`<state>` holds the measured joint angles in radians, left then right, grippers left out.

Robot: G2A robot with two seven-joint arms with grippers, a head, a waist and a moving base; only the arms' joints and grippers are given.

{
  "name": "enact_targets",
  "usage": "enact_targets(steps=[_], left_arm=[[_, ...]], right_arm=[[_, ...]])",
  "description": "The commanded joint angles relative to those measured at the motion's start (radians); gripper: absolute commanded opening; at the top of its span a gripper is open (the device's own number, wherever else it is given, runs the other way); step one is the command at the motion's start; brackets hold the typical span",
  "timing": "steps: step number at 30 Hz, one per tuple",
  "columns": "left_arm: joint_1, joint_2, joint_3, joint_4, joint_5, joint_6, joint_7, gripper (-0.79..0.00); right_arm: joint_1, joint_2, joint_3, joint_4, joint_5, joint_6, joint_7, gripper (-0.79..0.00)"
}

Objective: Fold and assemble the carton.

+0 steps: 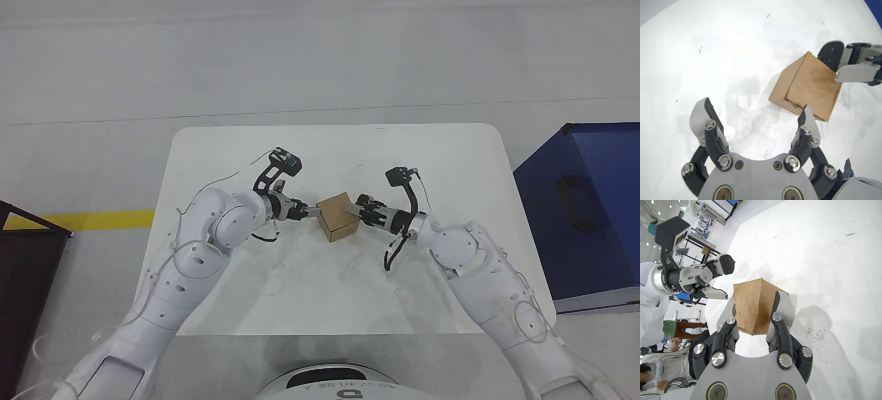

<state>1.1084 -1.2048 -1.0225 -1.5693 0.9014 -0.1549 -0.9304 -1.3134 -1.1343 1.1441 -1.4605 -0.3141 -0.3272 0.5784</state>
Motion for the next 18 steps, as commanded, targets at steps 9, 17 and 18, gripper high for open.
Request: enact_targets(steps=[9, 17, 18], left_arm=[[0.003, 0.002, -0.004, -0.026, -0.008, -0.020, 0.011, 0.000], [-0.067, -0.020, 0.100, 0.009, 0.049, 0.028, -0.060, 0.000], [-0.077, -0.024, 0.110, 0.015, 0.050, 0.034, -0.068, 0.000]], right_arm=[[-0.023, 0.008, 0.035, -0.013, 0.020, -0.023, -0.006, -0.345], [-0.042, 0.013, 0.053, -0.030, 0.021, -0.029, -0.010, -0.379], [-0.044, 0.013, 0.055, -0.032, 0.020, -0.030, -0.010, -0.382]])
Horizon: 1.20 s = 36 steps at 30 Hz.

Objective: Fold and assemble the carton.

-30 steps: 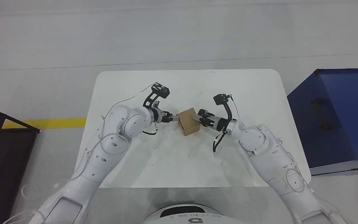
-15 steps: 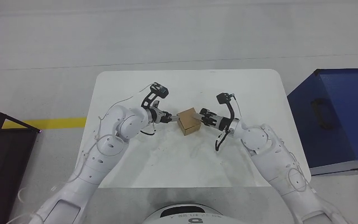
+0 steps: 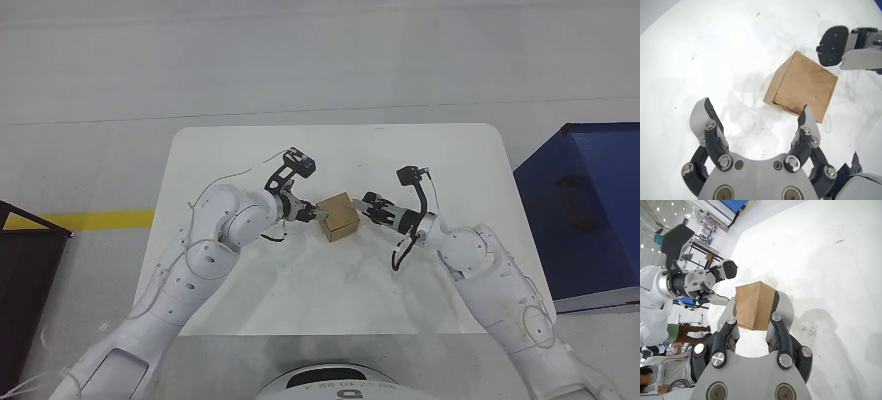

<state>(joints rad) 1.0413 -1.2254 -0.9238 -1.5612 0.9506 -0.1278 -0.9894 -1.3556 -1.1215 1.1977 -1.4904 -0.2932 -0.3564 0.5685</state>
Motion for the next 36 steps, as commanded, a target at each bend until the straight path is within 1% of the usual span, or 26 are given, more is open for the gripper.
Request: enact_targets(steps=[1, 7, 9, 10, 11, 12, 13, 14, 16, 18, 19, 21, 25, 27, 28, 33, 36], left_arm=[[-0.016, -0.006, 0.019, 0.010, -0.003, 0.008, -0.010, 0.000], [-0.021, -0.009, 0.018, 0.015, -0.011, 0.011, -0.001, 0.000], [-0.013, -0.007, 0.007, 0.008, -0.021, 0.004, 0.015, 0.000], [-0.006, -0.005, -0.003, 0.004, -0.031, -0.002, 0.026, 0.000], [0.002, -0.003, -0.017, 0.001, -0.040, -0.005, 0.039, 0.000], [0.011, 0.000, -0.034, -0.003, -0.048, -0.008, 0.054, 0.000], [0.022, 0.004, -0.050, -0.006, -0.058, -0.013, 0.066, 0.000], [0.033, 0.007, -0.068, -0.008, -0.064, -0.015, 0.075, 0.000], [0.056, 0.014, -0.097, -0.019, -0.070, -0.017, 0.090, 0.000], [0.079, 0.021, -0.123, -0.031, -0.079, -0.034, 0.100, 0.000], [0.090, 0.024, -0.135, -0.036, -0.085, -0.046, 0.105, 0.000], [0.108, 0.030, -0.164, -0.041, -0.103, -0.058, 0.115, 0.000], [0.132, 0.039, -0.226, -0.048, -0.165, -0.071, 0.142, 0.000], [0.147, 0.044, -0.260, -0.051, -0.199, -0.078, 0.167, 0.000], [0.156, 0.046, -0.274, -0.051, -0.215, -0.087, 0.175, 0.000], [0.159, 0.047, -0.279, -0.051, -0.220, -0.089, 0.178, 0.000], [0.159, 0.047, -0.279, -0.051, -0.220, -0.089, 0.178, 0.000]], right_arm=[[-0.004, 0.001, 0.004, -0.004, 0.001, -0.002, 0.000, -0.382], [-0.025, 0.007, 0.027, -0.018, 0.009, -0.021, -0.008, -0.394], [-0.040, 0.009, 0.039, -0.032, 0.016, -0.056, -0.025, -0.425], [-0.055, 0.010, 0.046, -0.045, 0.024, -0.101, -0.042, -0.483], [-0.075, 0.012, 0.054, -0.057, 0.037, -0.173, -0.068, -0.733], [-0.099, 0.014, 0.059, -0.063, 0.049, -0.267, -0.082, -0.785], [-0.117, 0.016, 0.058, -0.061, 0.065, -0.363, -0.078, -0.785], [-0.124, 0.018, 0.063, -0.049, 0.073, -0.430, -0.083, -0.785], [-0.128, 0.015, 0.065, -0.032, 0.024, -0.477, -0.149, -0.785], [-0.122, 0.010, 0.043, -0.018, -0.009, -0.494, -0.183, -0.785], [-0.114, 0.007, 0.031, -0.008, -0.014, -0.487, -0.187, -0.785], [-0.091, 0.003, 0.008, 0.000, -0.012, -0.438, -0.173, -0.785], [-0.041, -0.005, -0.032, -0.026, 0.011, -0.256, -0.102, -0.785], [-0.013, -0.009, -0.049, -0.048, -0.009, -0.154, -0.074, -0.785], [-0.004, -0.011, -0.056, -0.060, -0.018, -0.123, -0.074, -0.785], [0.022, -0.019, -0.096, -0.105, -0.090, 0.045, -0.052, -0.785], [0.042, -0.025, -0.121, -0.109, -0.117, 0.147, -0.037, -0.785]])
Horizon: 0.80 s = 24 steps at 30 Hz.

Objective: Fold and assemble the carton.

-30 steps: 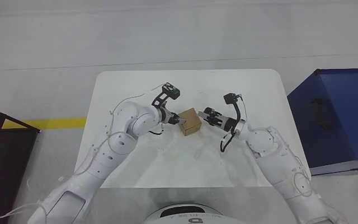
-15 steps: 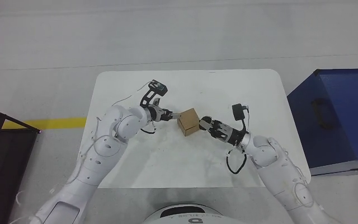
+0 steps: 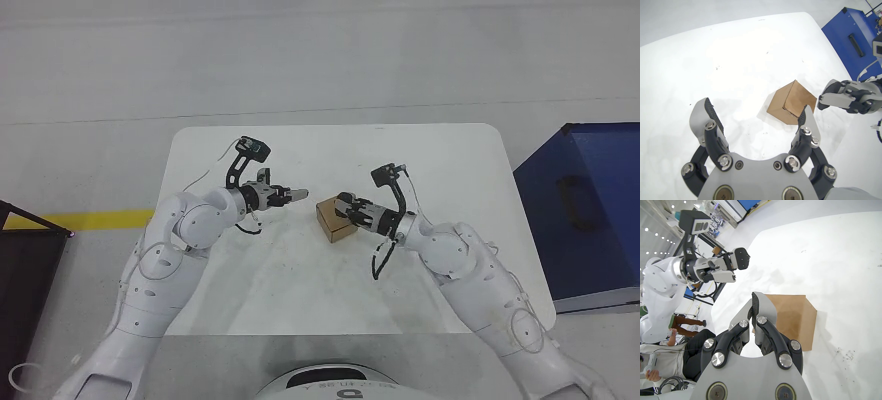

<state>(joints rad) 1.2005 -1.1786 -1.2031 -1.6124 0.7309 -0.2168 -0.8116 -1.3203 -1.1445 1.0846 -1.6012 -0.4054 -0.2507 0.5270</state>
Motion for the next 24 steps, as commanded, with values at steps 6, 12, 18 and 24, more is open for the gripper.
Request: enact_targets(steps=[6, 12, 18, 24], left_arm=[[0.000, 0.000, 0.000, 0.000, 0.000, 0.000, 0.000, 0.000], [0.000, 0.000, 0.000, 0.000, 0.000, 0.000, 0.000, 0.000], [0.000, 0.000, 0.000, 0.000, 0.000, 0.000, 0.000, 0.000], [0.000, 0.000, 0.000, 0.000, 0.000, 0.000, 0.000, 0.000]], right_arm=[[0.042, -0.013, -0.042, 0.002, -0.035, 0.173, 0.032, -0.785], [0.048, -0.017, -0.051, -0.003, -0.043, 0.213, 0.047, -0.785], [0.043, -0.017, -0.059, -0.026, -0.105, 0.286, 0.063, -0.785], [0.004, -0.012, -0.042, -0.071, -0.107, 0.245, 0.047, -0.785]])
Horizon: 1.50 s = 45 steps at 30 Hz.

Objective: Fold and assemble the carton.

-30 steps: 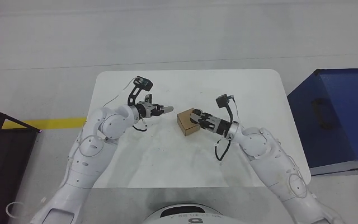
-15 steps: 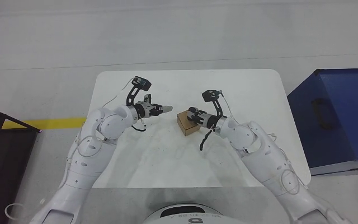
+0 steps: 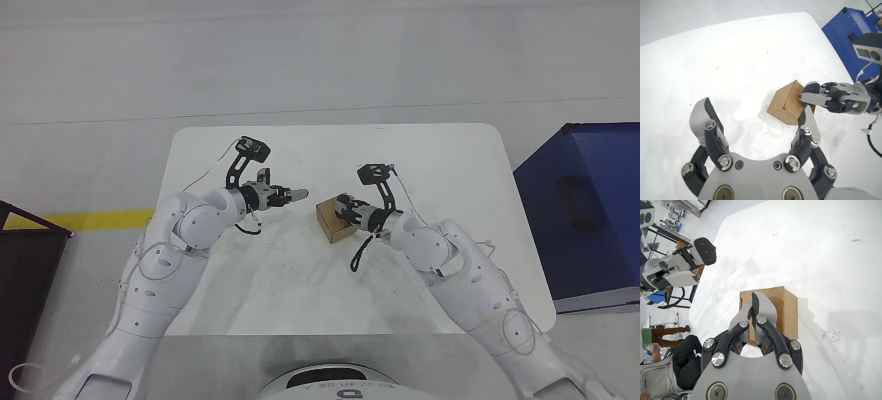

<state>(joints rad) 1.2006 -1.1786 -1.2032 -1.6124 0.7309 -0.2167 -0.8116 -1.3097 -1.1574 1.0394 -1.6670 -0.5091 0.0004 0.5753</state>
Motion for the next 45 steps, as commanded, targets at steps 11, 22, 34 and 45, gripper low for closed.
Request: enact_targets(steps=[11, 22, 34, 45], left_arm=[[0.000, 0.000, 0.000, 0.000, 0.000, 0.000, 0.000, 0.000], [0.000, 0.000, 0.000, 0.000, 0.000, 0.000, 0.000, 0.000], [0.000, 0.000, 0.000, 0.000, 0.000, 0.000, 0.000, 0.000], [0.000, 0.000, 0.000, 0.000, 0.000, 0.000, 0.000, 0.000]], right_arm=[[-0.005, -0.002, -0.005, -0.004, -0.020, 0.011, 0.006, -0.785], [-0.191, 0.055, 0.155, -0.074, -0.021, -0.280, 0.172, -0.785], [-0.065, 0.032, 0.081, 0.040, -0.034, -0.136, 0.114, -0.785], [-0.059, 0.034, 0.084, 0.033, -0.068, -0.020, 0.165, -0.785]])
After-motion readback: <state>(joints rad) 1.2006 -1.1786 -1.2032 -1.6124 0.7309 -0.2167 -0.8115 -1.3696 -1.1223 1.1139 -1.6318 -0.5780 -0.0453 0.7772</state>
